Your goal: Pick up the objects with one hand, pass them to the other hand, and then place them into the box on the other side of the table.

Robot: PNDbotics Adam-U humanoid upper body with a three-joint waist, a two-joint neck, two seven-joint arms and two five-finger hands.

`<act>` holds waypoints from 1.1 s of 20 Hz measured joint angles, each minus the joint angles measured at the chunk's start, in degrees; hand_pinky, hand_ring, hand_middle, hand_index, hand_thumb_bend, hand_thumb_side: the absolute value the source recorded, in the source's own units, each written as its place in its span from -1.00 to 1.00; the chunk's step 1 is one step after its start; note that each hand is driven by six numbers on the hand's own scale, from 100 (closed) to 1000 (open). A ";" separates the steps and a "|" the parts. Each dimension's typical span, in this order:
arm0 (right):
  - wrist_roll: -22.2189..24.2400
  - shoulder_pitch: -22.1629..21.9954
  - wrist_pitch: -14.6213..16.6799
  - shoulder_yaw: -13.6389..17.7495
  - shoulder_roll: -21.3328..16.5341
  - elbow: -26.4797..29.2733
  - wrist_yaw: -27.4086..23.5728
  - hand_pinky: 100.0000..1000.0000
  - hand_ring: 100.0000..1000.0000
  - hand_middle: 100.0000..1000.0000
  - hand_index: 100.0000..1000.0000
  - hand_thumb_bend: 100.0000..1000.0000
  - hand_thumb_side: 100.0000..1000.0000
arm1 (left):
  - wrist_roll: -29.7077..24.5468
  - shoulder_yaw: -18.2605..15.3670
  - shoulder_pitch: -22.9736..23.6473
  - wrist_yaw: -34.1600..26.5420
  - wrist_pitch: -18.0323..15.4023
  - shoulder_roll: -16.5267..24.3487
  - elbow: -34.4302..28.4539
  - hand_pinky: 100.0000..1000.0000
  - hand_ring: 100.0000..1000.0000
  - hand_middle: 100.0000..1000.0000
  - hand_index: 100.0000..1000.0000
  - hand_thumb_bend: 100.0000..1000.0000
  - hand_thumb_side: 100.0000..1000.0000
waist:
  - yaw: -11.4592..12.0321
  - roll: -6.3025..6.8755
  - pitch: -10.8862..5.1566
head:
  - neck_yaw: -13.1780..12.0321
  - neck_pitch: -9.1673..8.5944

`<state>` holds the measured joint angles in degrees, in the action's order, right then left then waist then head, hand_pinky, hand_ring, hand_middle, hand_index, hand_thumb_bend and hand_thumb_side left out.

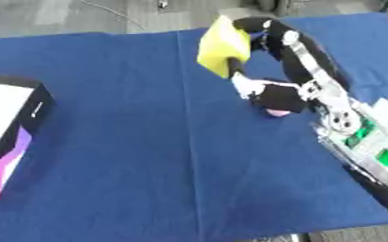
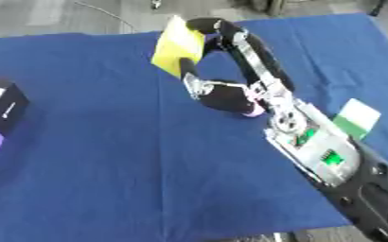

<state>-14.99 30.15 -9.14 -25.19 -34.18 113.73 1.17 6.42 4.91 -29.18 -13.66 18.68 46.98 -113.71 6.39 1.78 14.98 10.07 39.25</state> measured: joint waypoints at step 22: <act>1.82 3.67 4.46 -9.12 1.75 0.00 9.98 0.63 0.14 -0.22 0.33 -1.00 -1.00 | -28.76 21.10 -11.16 15.22 7.75 6.88 -0.25 0.63 0.57 0.59 0.85 0.00 0.09 | -0.19 1.28 0.01 | -0.70 1.45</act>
<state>-13.17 33.82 -4.68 -34.31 -32.43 113.73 11.15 -22.34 26.01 -40.34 1.56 26.43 53.85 -113.96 6.20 3.06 14.99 9.38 40.70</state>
